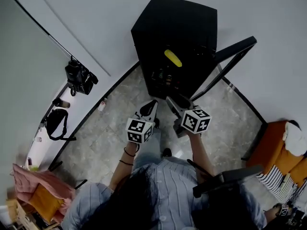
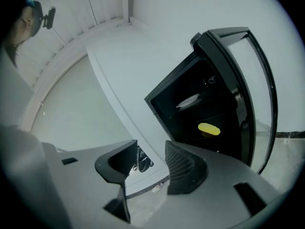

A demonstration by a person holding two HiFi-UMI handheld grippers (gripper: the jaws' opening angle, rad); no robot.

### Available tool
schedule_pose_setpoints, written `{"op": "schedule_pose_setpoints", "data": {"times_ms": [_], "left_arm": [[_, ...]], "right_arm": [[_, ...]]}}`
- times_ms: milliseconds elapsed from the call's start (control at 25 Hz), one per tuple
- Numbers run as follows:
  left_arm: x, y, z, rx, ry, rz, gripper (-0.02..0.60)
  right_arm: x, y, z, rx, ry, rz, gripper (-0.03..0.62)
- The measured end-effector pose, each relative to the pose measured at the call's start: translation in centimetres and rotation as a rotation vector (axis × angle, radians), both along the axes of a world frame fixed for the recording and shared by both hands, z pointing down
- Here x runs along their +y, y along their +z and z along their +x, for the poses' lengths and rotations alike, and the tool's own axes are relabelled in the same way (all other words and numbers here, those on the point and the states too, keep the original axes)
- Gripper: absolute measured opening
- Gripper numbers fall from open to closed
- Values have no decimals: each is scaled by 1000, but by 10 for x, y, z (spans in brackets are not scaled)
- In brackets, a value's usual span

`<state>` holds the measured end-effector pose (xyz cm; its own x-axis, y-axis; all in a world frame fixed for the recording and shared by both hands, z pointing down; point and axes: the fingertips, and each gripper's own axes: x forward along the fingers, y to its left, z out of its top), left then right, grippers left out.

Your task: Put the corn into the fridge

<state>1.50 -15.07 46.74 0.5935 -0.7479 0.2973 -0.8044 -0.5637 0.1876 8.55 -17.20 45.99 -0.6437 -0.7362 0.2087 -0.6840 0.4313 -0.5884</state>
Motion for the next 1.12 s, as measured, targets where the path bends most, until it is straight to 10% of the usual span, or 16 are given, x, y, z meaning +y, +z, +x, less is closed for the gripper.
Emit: {"op": "schedule_pose_setpoints", "data": {"times_ms": [1120], "left_arm": [[114, -32, 21, -11, -64, 4, 19]], "right_arm": [[122, -12, 25, 36, -34, 39, 140]]}}
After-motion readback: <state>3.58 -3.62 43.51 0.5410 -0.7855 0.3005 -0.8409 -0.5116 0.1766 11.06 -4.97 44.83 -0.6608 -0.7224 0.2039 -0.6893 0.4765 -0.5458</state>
